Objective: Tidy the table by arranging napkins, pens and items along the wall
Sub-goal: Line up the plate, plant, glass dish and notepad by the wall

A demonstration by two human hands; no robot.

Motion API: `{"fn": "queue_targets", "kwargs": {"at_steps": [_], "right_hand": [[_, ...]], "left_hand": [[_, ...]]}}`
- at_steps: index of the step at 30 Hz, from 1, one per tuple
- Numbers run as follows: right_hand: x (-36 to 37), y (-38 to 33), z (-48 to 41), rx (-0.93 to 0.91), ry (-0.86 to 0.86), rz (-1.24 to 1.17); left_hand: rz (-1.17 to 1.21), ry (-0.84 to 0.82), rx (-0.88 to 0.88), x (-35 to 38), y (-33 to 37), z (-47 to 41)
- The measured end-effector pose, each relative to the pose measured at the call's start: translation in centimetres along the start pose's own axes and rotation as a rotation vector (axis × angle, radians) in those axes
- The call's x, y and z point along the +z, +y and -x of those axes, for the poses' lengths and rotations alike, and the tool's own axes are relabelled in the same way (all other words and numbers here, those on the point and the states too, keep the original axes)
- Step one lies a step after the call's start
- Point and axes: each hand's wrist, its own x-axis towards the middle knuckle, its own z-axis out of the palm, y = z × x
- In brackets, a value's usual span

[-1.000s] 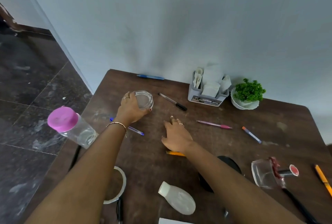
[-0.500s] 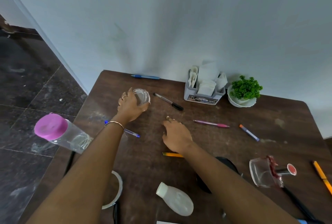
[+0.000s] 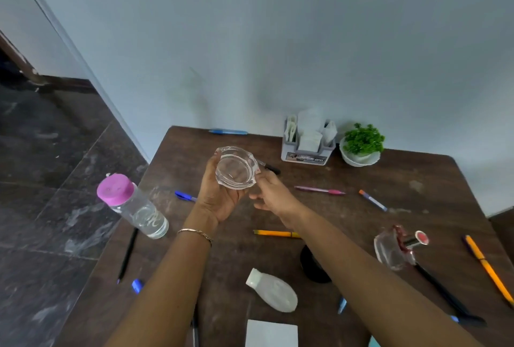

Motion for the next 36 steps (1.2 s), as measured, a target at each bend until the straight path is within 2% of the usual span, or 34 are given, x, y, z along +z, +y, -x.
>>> {"fn": "queue_targets", "kwargs": {"at_steps": [4,12,16,21,25,31,36], "right_hand": [[-3.2,-1.3,1.5,-0.090,0.141,-0.119],[-14.1,-0.8,4.5,-0.188,0.409,-0.044],[-20.8,0.3,5.9,-0.160,0.557,-0.040],[-29.1,3.4,5.5,-0.112,0.635,0.007],[-33.7,6.1,4.8,-0.062,0.687,0.071],[-37.9,8.7,1.4,0.051,0.735,0.076],[-40.1,9.6,-1.8,0.094,0.772,0.100]], "left_hand": [[-0.124,-0.062,-0.002,3.9,-0.7,0.3],[-0.249,-0.098,-0.063,14.4,-5.7,-1.3],[-0.386,-0.120,-0.106,19.2,-10.5,-3.0],[-0.503,-0.206,-0.203,23.9,-16.3,-6.1],[-0.574,-0.134,-0.205,25.6,-19.7,-8.1],[-0.744,-0.137,-0.287,26.1,-23.4,-11.1],[-0.785,-0.128,-0.284,27.4,-25.2,-13.2]]}}
